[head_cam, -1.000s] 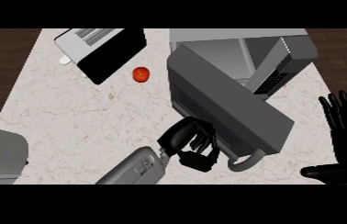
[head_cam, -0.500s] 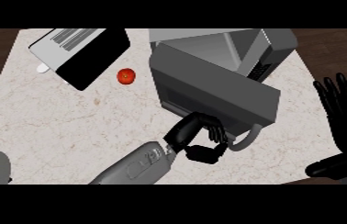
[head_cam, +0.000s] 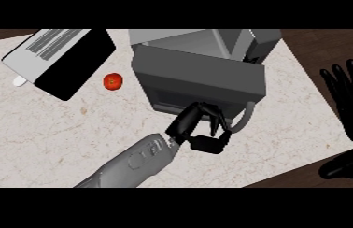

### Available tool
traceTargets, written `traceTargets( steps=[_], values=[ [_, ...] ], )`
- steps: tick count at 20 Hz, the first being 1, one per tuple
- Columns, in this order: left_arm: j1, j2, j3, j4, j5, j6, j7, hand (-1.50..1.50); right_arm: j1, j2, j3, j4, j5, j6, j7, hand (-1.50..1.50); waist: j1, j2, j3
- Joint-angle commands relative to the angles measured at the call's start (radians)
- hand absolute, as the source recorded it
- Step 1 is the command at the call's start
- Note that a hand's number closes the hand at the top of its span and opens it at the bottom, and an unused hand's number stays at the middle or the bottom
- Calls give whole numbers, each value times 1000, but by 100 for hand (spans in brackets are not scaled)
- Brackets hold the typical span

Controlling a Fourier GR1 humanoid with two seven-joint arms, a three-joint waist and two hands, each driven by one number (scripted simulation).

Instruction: Pick up the milk, place it into the microwave and close the microwave

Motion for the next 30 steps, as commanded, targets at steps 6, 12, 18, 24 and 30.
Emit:
traceTargets(
  steps=[6,12,18,24,30],
  values=[
    [-159,-50,30,33,80,58,-7,150,-49,-32,16,-17,-55,40,57,-150,-76,15,-2],
    [-196,-50,24,57,115,102,-5,150,-70,-58,8,-19,-90,55,87,-150,-110,16,0],
    [-240,-51,24,86,152,125,2,150,-97,-88,-3,-15,-122,68,114,-150,-133,24,1],
    [-270,-51,21,105,184,145,-2,150,-116,-119,-10,-12,-136,77,138,-150,-156,31,1],
    [-301,-51,17,128,211,166,6,150,-149,-155,-27,-7,-154,74,166,-150,-167,30,1]
  ],
)
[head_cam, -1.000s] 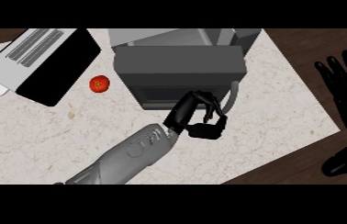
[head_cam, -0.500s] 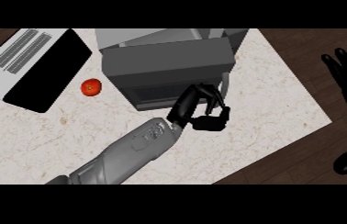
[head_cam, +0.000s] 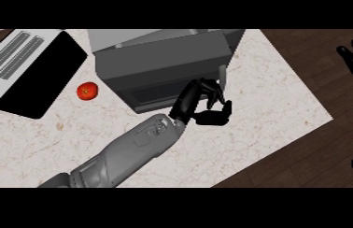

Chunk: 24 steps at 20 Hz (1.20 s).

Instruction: Pick up the milk, place it into the microwave and close the microwave

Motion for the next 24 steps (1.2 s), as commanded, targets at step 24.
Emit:
traceTargets(
  steps=[24],
  values=[
    [-198,-42,13,67,96,68,-36,150,-93,-80,-30,48,-117,40,73,-150,-58,10,1]
  ],
)
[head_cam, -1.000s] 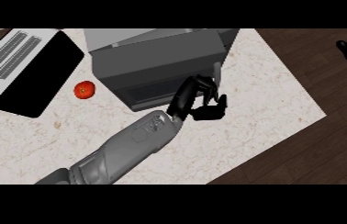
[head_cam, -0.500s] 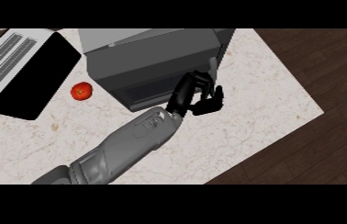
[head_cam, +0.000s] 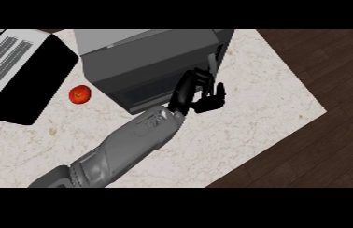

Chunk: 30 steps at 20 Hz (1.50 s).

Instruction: Pick up the milk, place it into the microwave and close the microwave

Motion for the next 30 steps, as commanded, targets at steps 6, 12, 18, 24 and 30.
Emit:
traceTargets(
  steps=[6,12,18,24,30],
  values=[
    [-95,-51,108,122,61,134,-10,150,2,-30,-38,20,-48,-7,21,-150,63,-11,-1],
    [-97,-35,80,181,90,89,-26,150,14,-63,-85,14,-70,-15,22,-150,90,-7,-3],
    [-97,6,56,227,120,21,-41,150,25,-86,-112,3,-92,-22,34,-150,127,0,-3],
    [-97,28,51,247,156,-9,-66,-150,43,-105,-136,-7,-112,-32,48,-150,159,0,-6],
    [-88,26,42,251,192,-40,-97,-150,67,-118,-153,-35,-146,-25,59,-150,168,-6,-4]
  ],
)
